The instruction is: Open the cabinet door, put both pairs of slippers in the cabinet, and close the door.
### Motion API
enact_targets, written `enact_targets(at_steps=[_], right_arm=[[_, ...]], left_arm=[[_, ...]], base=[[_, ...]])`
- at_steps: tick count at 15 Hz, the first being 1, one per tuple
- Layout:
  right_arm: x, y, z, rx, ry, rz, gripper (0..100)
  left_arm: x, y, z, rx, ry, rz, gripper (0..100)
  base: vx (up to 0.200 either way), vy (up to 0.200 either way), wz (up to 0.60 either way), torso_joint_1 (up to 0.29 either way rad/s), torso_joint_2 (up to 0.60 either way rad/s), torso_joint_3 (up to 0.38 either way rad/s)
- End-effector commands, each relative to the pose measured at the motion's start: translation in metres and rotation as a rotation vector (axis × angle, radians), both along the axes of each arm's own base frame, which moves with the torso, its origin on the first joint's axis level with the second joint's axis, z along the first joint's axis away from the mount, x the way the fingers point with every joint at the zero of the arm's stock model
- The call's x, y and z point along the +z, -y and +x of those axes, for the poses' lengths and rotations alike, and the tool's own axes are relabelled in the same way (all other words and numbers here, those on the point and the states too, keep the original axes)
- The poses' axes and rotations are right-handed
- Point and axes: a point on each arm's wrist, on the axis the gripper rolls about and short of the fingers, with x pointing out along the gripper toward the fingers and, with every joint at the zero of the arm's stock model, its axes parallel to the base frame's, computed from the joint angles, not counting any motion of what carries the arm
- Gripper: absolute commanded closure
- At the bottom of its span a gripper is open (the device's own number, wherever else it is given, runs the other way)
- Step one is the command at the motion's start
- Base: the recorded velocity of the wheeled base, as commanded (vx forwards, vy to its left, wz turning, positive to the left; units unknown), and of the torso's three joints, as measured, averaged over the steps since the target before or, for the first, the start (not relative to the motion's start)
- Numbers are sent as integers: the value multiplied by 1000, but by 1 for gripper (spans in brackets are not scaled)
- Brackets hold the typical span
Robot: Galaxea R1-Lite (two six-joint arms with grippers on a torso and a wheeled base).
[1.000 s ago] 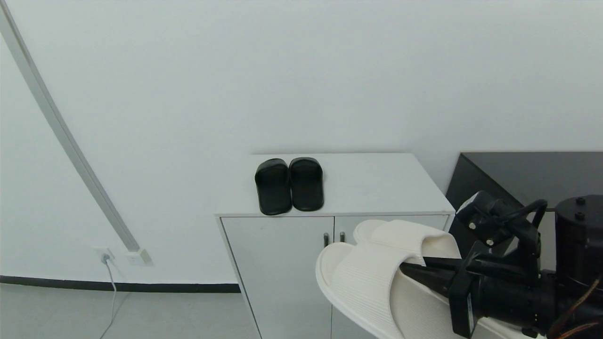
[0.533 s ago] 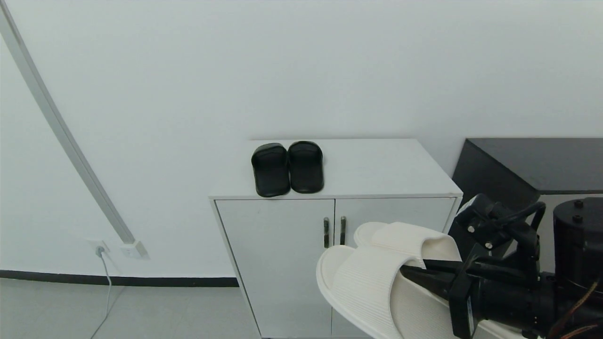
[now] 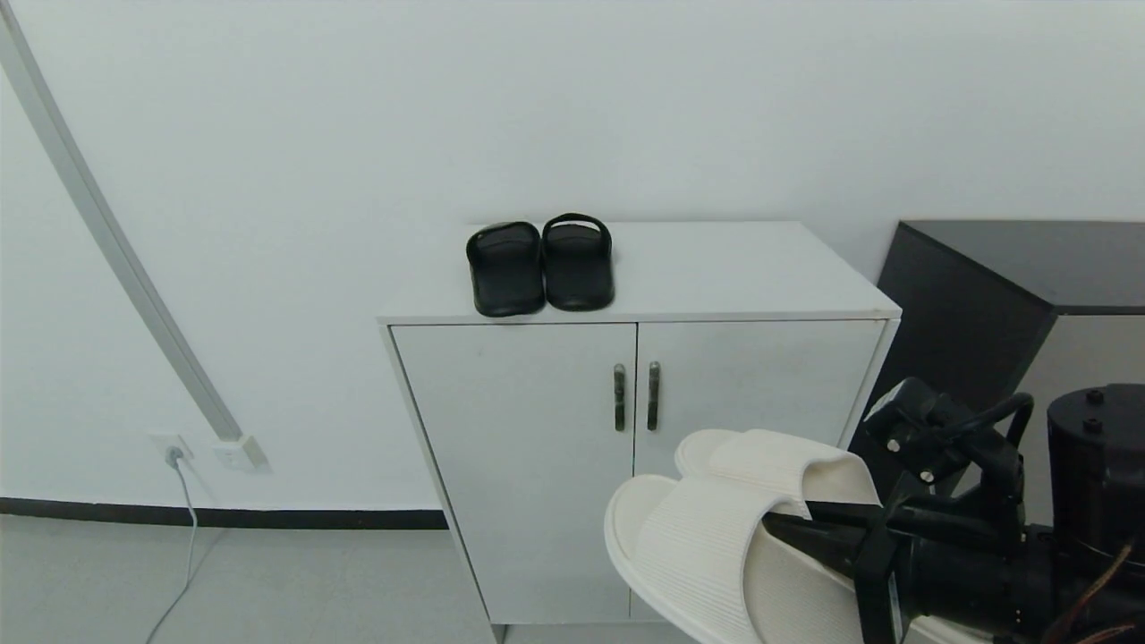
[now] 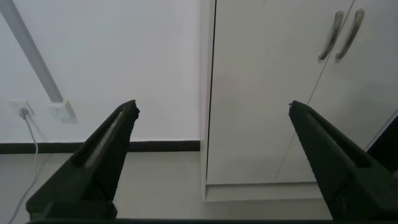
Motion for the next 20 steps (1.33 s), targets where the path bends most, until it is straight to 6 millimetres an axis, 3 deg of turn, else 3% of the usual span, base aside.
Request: enact_targets(at_steps=[1, 11, 20], right_arm=[[-1, 0, 0, 2, -3, -2, 100], [-4, 0, 0, 2, -11, -12, 100], [-12, 3, -4, 13, -19, -45, 100]], left_arm=[[0, 0, 0, 1, -2, 0, 0], [0, 0, 0, 1, -2, 0, 0], [0, 0, 0, -2, -2, 0, 0]], base=[[0, 0, 0, -178, 500, 320], [0, 0, 0, -146, 476, 324], [0, 0, 0, -47, 385, 333]])
